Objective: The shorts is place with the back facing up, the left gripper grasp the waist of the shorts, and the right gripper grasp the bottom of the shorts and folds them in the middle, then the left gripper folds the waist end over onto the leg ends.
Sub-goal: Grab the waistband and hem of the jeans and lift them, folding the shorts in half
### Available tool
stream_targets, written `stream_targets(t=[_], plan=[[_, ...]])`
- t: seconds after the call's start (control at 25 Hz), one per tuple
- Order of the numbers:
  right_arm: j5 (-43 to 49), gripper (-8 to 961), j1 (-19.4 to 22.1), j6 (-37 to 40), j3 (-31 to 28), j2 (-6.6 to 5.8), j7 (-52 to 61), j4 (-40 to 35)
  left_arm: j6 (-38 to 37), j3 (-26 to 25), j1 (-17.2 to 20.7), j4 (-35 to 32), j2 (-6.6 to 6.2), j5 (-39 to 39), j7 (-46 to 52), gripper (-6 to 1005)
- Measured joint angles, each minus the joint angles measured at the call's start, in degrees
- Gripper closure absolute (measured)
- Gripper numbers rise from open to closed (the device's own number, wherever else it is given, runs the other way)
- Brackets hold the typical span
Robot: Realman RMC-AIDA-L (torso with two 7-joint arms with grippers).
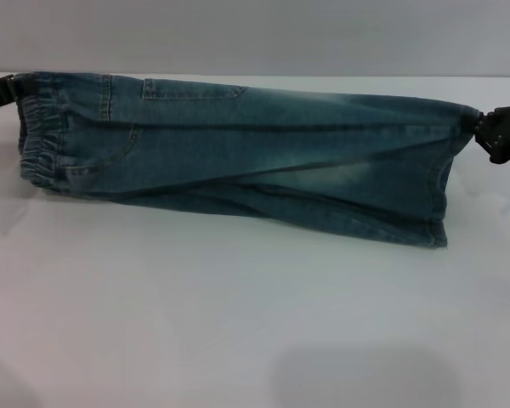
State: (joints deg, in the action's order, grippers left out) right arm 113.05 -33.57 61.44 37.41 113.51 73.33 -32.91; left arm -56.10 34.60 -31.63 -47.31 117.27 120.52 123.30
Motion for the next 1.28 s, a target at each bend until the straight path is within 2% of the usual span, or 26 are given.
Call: stream_targets(t=[0.4,0.56,0.72,0.84,0.92,1.12,1.24,1.28], plan=[[0.07,944,-0.87,-1.72,0.03,0.28,-0.03,1.11,2.03,3.17,-0.01,1.63,-0.62,0.22,-0.46,930],[0.54,938,-1.08,-2.25,1.55,0.65,-0.04,0.99,1.88,6.91,0.29,1.46,-1.23,0.25,-0.52,930],[0.95,931,-1.19,-6.89,4.87,2.39,0.33,-0.08,2.03,9.14,0.15,1.52,-1.61,0.25,-0.55,930],[2.01,926,-1.26,-11.90,6.67,4.09,0.43,-1.04,2.47,9.45,0.12,1.10,-1.28,0.25,-1.34,929],[2.65,923,-1.37,-13.50,7.28,4.60,0.54,-1.32,2.58,9.42,0.12,0.82,-1.10,0.25,-1.80,929],[2.84,684,-1.45,-14.29,7.60,4.78,0.55,-1.44,2.87,8.97,0.14,0.59,-0.97,-0.03,-1.98,743],[2.73,443,-1.32,-14.33,7.55,4.78,0.39,-1.52,3.43,8.96,0.09,0.57,-0.95,-0.23,-2.06,672],[2.71,417,-1.29,-14.33,7.55,4.78,0.32,-1.53,3.66,8.96,0.07,0.56,-0.95,-0.25,-2.21,648]])
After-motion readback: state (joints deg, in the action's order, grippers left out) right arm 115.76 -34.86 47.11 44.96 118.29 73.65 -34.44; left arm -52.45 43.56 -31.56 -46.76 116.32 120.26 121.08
